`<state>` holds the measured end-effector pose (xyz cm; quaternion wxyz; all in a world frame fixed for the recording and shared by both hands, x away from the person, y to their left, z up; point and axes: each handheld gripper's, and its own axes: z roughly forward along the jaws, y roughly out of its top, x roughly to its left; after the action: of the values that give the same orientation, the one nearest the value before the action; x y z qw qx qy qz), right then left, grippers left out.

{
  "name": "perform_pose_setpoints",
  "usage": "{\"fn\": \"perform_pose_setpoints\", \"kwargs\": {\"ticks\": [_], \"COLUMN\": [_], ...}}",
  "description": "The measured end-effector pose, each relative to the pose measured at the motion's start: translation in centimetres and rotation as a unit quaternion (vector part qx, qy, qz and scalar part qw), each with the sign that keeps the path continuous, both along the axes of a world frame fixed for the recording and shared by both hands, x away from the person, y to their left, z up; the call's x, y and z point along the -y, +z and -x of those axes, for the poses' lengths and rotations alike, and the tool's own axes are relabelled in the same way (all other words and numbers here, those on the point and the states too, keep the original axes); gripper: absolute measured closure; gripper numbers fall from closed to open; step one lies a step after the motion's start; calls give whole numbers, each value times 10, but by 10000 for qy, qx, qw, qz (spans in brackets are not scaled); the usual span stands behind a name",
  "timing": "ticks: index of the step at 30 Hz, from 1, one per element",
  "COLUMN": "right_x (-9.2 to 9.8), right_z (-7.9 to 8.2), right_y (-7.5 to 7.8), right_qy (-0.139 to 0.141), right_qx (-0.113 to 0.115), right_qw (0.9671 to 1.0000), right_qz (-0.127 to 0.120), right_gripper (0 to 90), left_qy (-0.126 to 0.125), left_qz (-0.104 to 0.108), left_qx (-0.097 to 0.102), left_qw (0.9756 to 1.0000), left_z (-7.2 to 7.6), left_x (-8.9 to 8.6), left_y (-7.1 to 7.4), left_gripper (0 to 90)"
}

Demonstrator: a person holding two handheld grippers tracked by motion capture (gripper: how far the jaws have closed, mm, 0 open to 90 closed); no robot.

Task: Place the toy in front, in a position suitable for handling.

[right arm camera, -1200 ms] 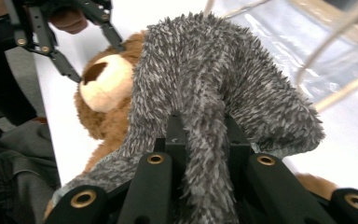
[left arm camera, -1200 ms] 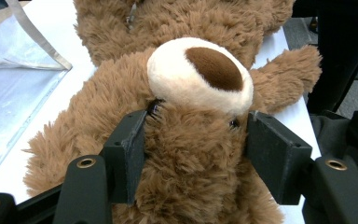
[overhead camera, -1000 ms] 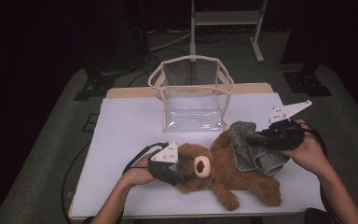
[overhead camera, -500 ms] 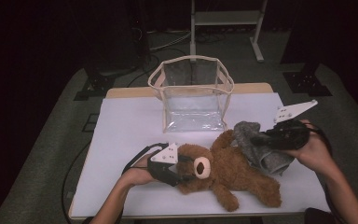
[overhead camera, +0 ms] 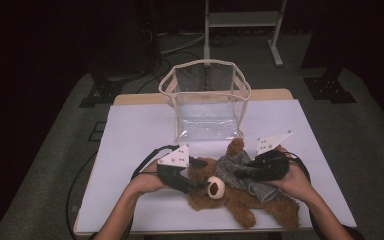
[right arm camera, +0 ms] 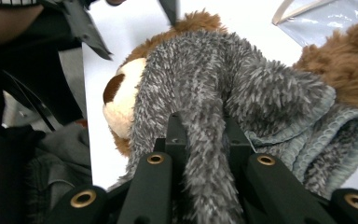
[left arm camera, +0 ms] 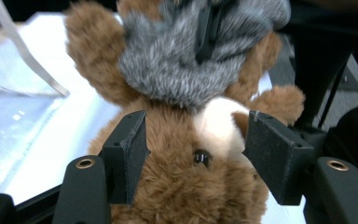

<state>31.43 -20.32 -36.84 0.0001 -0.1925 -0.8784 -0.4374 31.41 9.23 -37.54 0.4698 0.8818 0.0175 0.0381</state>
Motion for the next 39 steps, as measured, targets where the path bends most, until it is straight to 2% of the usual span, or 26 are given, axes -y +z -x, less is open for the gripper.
{"fn": "perform_pose_setpoints", "kwargs": {"ticks": [1, 2, 4, 7, 9, 12, 15, 17, 19, 21, 22, 23, 26, 29, 32, 34, 36, 38, 39], "right_x": [1, 5, 16, 39, 47, 41, 30, 27, 26, 28, 29, 31, 41, 55, 62, 55, 43, 37, 37], "right_z": [2, 2, 2, -1, -1, 0, 7, 15, 23, 29, 30, 31, 28, 18, 6, 1, 4, 10, 13], "right_y": [2, 5, 10, 19, 19, 5, -8, -10, -10, -10, -9, -7, 2, 14, 16, 6, -5, -9, -8], "right_qy": [-14, -25, -122, -465, -579, -512, -360, -308, -254, -227, -208, -188, -271, -589, -804, -709, -549, -465, -454], "right_qx": [24, 64, 105, 173, 129, 12, -86, -18, 43, 63, 62, 72, 141, 297, 254, 71, -26, 7, 53], "right_qw": [10000, 10000, 9998, 9984, 9976, 9985, 9989, 9991, 9993, 9993, 9992, 9992, 9988, 9967, 9955, 9970, 9982, 9986, 9987], "right_qz": [5, -8, -101, -274, -363, -172, -270, -290, -287, -300, -322, -334, -378, -471, -432, -309, -248, -267, -235], "right_gripper": [763, 763, 762, 761, 761, 763, 769, 771, 771, 770, 770, 769, 766, 766, 767, 767, 770, 773, 774], "left_qy": [-19, -34, -5, -4, -8, 13, 172, 338, 385, 348, 266, 265, 237, 200, 193, 191, 204, 345, 412], "left_qz": [-115, -125, 5, -13, 15, 56, 39, 164, 323, 205, 229, 237, 139, 114, 132, 117, 110, 120, 130], "left_qx": [-44, -22, -105, -133, -143, -162, -101, -112, -265, -302, -413, -392, -370, -369, -386, -368, -352, -271, -297], "left_qw": [9999, 9999, 9999, 9999, 9999, 9999, 9998, 9992, 9984, 9987, 9985, 9986, 9989, 9991, 9990, 9991, 9991, 9990, 9986], "left_z": [1, 1, 1, 1, 1, 0, -2, -4, -7, -8, -8, -7, -5, -5, -5, -6, -6, -8, -9], "left_x": [3, 4, 1, -1, -1, -2, -6, -9, -10, -6, -4, -2, 1, 0, 0, -1, -2, -5, -7], "left_y": [-5, -10, -13, -14, -15, -11, -6, -5, -5, -9, -11, -12, -11, -11, -12, -11, -10, -8, -8], "left_gripper": [387, 386, 388, 389, 389, 382, 327, 270, 262, 271, 281, 315, 322, 321, 321, 319, 301, 290, 271]}}
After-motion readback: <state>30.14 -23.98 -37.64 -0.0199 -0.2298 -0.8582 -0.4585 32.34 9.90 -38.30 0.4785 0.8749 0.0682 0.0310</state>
